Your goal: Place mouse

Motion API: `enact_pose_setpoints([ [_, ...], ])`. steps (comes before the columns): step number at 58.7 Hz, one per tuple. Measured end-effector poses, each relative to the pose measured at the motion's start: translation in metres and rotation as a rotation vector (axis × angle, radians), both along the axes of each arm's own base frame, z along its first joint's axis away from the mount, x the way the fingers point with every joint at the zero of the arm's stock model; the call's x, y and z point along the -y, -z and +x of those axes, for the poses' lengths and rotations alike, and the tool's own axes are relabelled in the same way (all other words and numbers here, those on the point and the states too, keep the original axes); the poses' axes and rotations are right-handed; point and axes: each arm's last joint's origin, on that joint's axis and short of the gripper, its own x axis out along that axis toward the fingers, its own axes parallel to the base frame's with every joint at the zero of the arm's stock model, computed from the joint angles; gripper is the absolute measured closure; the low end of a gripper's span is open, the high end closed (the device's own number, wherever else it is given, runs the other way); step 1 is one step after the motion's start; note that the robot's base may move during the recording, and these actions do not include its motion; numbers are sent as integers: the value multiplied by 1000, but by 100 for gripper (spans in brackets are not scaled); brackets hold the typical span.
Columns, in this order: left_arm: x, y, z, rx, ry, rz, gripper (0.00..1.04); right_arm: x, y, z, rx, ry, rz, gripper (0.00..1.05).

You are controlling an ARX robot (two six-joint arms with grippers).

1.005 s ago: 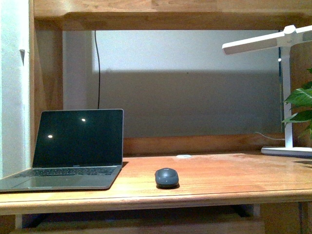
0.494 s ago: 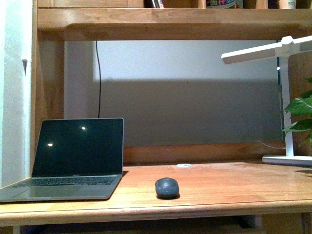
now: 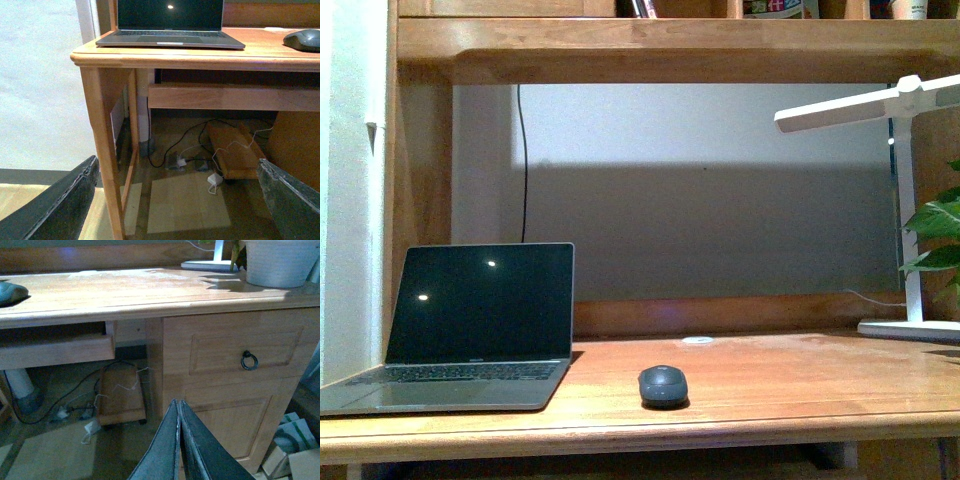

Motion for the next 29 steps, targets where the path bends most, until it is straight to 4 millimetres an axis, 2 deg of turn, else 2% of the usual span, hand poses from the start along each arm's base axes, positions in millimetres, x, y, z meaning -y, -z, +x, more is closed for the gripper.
enact_pose_setpoints([
  [29, 0, 0, 0, 0, 0, 0, 8, 0, 18, -15, 22, 1, -1, 102],
])
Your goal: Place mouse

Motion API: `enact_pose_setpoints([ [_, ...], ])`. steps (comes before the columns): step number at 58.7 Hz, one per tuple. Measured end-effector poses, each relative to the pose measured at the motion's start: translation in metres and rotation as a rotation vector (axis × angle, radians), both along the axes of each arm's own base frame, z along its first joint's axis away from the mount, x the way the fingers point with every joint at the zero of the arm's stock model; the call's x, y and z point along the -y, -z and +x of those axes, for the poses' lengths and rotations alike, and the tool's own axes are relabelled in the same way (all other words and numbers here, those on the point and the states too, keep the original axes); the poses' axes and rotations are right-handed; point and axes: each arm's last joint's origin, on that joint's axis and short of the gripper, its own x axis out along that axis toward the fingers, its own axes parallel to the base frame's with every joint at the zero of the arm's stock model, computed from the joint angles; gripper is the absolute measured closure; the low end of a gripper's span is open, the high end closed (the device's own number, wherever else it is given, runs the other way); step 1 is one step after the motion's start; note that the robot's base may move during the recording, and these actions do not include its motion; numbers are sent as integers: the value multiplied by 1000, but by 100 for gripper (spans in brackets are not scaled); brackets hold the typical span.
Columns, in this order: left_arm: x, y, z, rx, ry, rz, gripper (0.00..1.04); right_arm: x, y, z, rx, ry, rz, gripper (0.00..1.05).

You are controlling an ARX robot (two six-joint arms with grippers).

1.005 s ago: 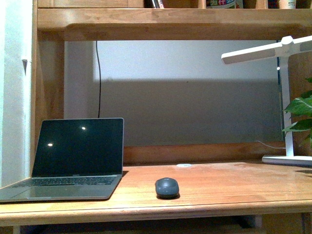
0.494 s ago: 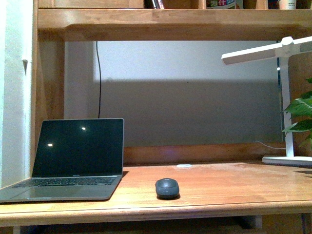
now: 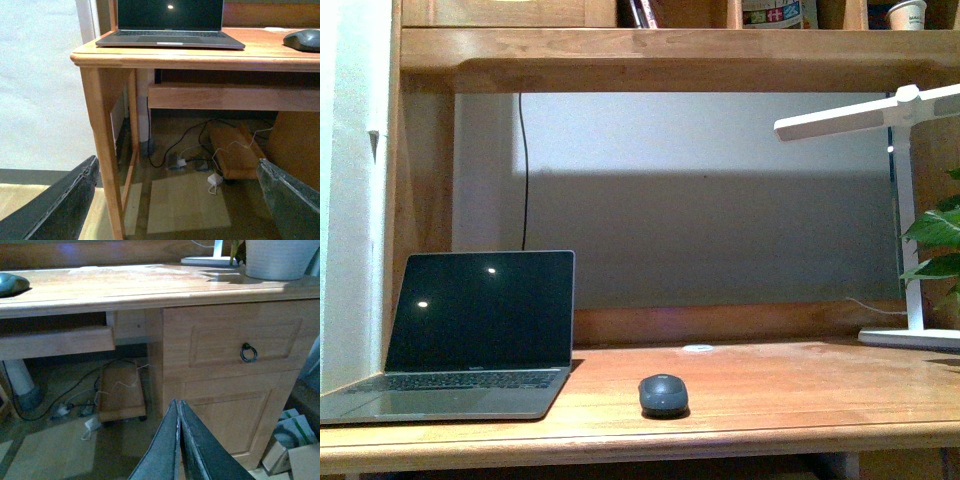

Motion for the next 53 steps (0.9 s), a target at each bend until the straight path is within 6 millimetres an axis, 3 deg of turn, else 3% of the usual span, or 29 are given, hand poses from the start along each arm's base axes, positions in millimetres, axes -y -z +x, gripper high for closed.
enact_pose_setpoints([
  [34, 0, 0, 0, 0, 0, 0, 8, 0, 3, -14, -2, 0, 0, 102],
  [53, 0, 0, 0, 0, 0, 0, 8, 0, 3, -14, -3, 0, -2, 49],
])
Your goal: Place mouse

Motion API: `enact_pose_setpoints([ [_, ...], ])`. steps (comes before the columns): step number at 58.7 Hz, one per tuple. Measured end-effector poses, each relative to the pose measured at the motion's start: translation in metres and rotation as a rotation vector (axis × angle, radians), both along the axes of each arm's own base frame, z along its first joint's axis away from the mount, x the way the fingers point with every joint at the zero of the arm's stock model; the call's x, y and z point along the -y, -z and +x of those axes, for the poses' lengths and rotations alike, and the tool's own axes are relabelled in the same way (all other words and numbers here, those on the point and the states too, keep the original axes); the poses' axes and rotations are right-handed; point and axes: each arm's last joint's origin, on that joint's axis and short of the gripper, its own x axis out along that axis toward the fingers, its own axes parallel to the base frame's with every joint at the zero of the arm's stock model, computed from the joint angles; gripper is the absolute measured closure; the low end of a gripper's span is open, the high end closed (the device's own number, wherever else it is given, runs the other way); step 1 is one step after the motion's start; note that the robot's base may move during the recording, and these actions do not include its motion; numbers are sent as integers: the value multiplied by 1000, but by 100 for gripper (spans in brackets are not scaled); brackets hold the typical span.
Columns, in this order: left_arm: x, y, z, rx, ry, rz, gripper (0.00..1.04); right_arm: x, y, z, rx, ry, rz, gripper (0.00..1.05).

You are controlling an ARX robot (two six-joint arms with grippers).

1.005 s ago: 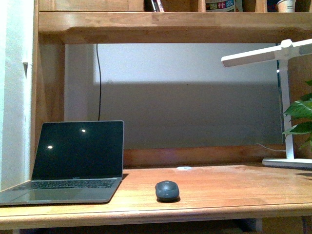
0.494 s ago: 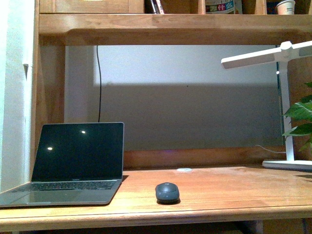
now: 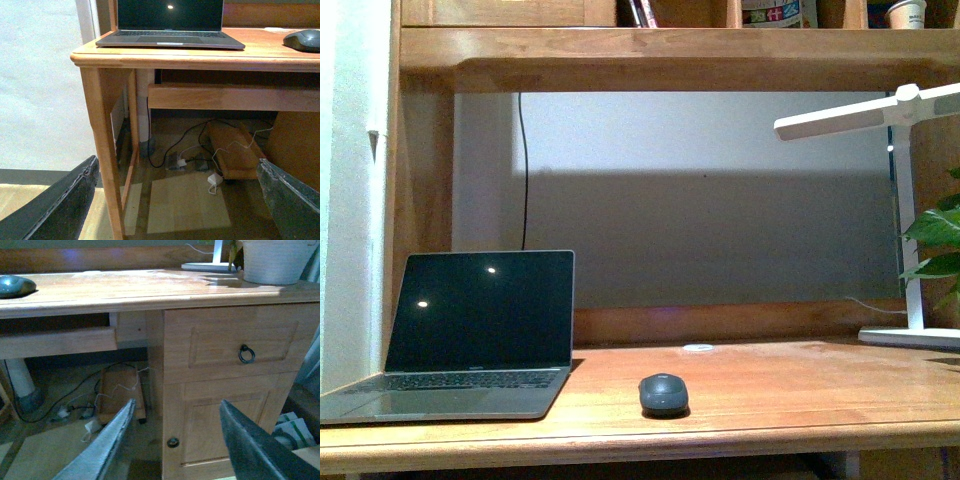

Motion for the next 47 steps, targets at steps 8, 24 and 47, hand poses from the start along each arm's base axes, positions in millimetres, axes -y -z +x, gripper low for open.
enact_pose_setpoints([
  [8, 0, 0, 0, 0, 0, 0, 8, 0, 0, 0, 0, 0, 0, 20],
  [24, 0, 0, 0, 0, 0, 0, 8, 0, 0, 0, 0, 0, 0, 7],
  [47, 0, 0, 0, 0, 0, 0, 8, 0, 0, 0, 0, 0, 0, 7],
])
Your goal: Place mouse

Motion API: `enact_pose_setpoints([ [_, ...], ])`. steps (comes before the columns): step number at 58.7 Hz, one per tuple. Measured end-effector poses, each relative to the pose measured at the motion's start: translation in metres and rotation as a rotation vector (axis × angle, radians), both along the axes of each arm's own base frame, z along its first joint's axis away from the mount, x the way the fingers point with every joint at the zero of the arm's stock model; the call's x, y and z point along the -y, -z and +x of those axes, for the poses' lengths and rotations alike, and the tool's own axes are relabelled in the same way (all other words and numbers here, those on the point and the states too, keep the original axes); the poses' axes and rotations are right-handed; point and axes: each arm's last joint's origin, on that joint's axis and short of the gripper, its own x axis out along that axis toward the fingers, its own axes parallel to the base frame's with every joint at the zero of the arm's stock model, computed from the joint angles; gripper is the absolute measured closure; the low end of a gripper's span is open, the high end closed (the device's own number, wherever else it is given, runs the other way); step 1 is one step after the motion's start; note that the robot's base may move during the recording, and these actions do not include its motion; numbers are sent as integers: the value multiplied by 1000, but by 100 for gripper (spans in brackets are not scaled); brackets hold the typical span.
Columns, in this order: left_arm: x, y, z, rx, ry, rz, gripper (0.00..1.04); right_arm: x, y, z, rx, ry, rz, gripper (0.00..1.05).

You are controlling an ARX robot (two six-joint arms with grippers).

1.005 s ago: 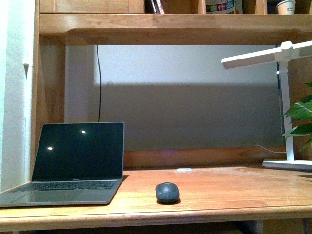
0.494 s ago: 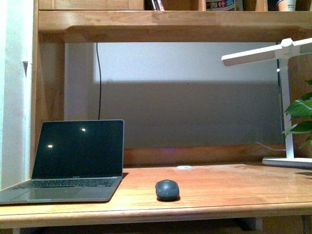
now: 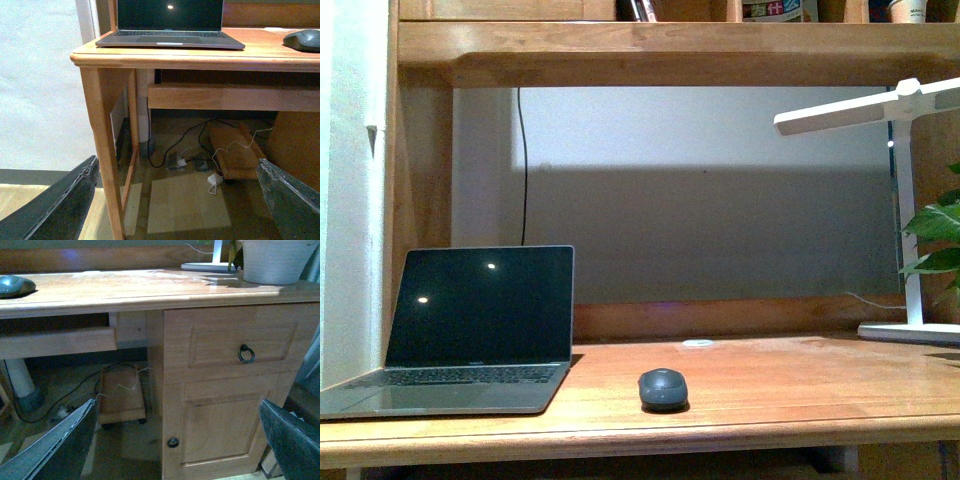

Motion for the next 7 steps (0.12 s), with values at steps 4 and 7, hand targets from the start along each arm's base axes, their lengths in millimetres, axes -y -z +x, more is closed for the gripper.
enact_pose_setpoints([
  [4, 0, 0, 0, 0, 0, 0, 8, 0, 0, 0, 0, 0, 0, 7],
  [7, 0, 0, 0, 0, 0, 0, 8, 0, 0, 0, 0, 0, 0, 7],
])
